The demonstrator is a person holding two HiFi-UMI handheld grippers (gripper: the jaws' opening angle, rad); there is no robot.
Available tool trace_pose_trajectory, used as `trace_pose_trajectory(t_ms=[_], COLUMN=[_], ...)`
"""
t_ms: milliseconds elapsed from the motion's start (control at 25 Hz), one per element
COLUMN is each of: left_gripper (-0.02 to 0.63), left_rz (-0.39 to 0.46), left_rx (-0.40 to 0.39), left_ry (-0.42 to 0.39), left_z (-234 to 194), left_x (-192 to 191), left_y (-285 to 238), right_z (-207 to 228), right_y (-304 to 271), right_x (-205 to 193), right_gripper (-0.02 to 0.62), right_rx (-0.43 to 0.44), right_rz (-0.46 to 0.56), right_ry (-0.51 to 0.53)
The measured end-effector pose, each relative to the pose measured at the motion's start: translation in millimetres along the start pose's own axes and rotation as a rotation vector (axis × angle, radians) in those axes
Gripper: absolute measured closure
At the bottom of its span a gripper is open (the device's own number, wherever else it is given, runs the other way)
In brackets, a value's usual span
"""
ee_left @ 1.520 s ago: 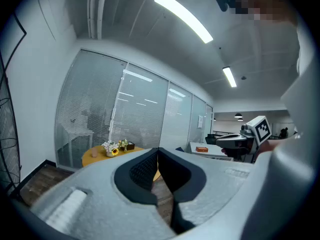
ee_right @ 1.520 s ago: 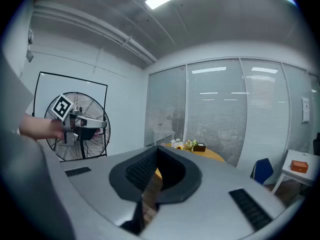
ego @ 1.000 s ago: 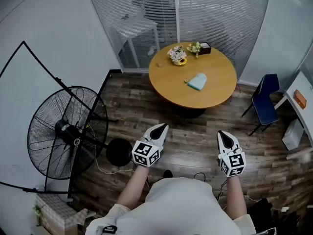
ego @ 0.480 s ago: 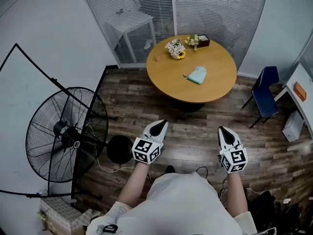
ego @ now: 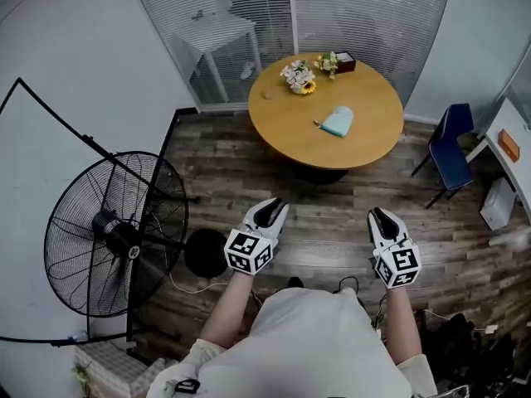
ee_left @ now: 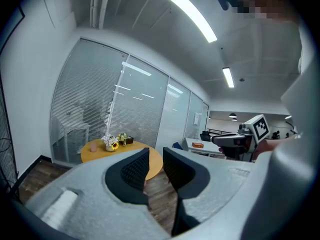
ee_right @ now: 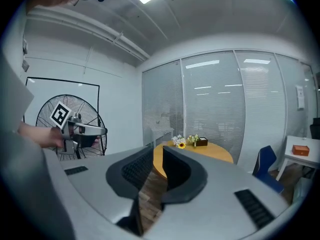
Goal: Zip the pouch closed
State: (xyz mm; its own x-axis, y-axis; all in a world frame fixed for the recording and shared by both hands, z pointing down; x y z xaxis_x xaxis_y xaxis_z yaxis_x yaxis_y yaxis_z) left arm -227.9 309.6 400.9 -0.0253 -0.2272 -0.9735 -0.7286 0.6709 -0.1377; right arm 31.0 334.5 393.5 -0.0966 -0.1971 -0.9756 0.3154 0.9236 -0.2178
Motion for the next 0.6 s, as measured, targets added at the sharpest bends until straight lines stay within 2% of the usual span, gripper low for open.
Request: trace_pose_trajectory(t_ms=[280, 600], left_gripper=[0.528, 0.528], left_rz=[-0.016, -0.023], left_rx=[-0.027, -0.017], left_ry=[0.003, 0.019], left_z=[-18, -41], left_x=[-6, -12], left_y=[9, 13], right_z=[-19, -28], right_y=[-9, -24], right_x=[-7, -11], right_gripper=[0.540, 0.540], right_rx=[-0.028, -0.038], right_rz=[-0.012, -0.033], right_ry=[-0.006, -0.009])
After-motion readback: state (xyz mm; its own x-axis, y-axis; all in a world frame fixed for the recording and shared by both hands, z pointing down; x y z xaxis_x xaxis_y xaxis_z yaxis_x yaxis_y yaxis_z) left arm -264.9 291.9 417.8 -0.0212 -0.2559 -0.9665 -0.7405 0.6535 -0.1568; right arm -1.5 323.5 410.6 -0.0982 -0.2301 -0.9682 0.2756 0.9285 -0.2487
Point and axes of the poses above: the fingertips, and each gripper's own axes: y backward along the fingers, z to its right, x out of its top, the point moved 3 cm from there along y, backward along the fingers, and after that the axes turned 9 degrees about -x, right-handed, at the moved point
